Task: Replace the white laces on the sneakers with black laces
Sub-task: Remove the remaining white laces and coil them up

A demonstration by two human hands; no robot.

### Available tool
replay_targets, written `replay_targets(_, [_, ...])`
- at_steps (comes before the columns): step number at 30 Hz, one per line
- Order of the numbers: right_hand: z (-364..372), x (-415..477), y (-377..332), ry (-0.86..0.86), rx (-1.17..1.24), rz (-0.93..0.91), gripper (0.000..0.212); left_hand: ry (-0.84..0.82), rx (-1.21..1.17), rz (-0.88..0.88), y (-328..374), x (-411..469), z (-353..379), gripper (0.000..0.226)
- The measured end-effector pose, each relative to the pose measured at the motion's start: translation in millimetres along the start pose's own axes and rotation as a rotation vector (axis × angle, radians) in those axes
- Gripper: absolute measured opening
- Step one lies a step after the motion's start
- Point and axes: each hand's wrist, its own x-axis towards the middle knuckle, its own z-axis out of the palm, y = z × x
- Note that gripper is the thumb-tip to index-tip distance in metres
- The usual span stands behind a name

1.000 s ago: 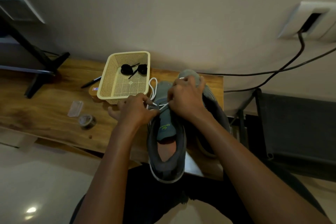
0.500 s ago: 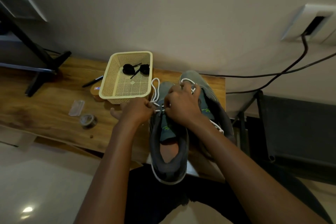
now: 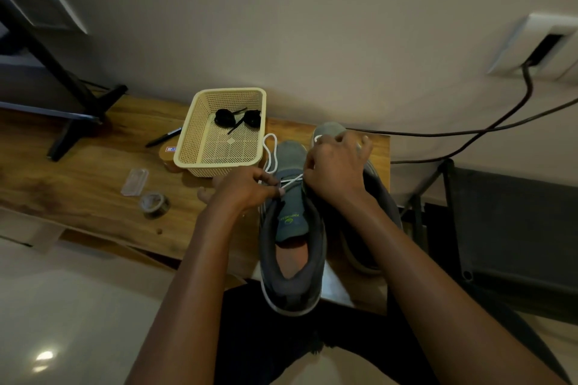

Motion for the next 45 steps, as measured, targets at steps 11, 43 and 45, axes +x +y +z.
replay_targets(11, [10,-5,-15,-0.16,-0.02,-0.178,0.026,0.012,0.083,-0.074,-3,1,1,0.031])
replay_targets(43, [-16,14,24,0.146,0.065,0.156,0.023,0.232,0.214,-0.111,17,-9,7,0.006])
replay_targets(45, [-19,17,33,0.183,0.14,0.23,0.032,0.294,0.278,-0.029,27,-16,12,0.013])
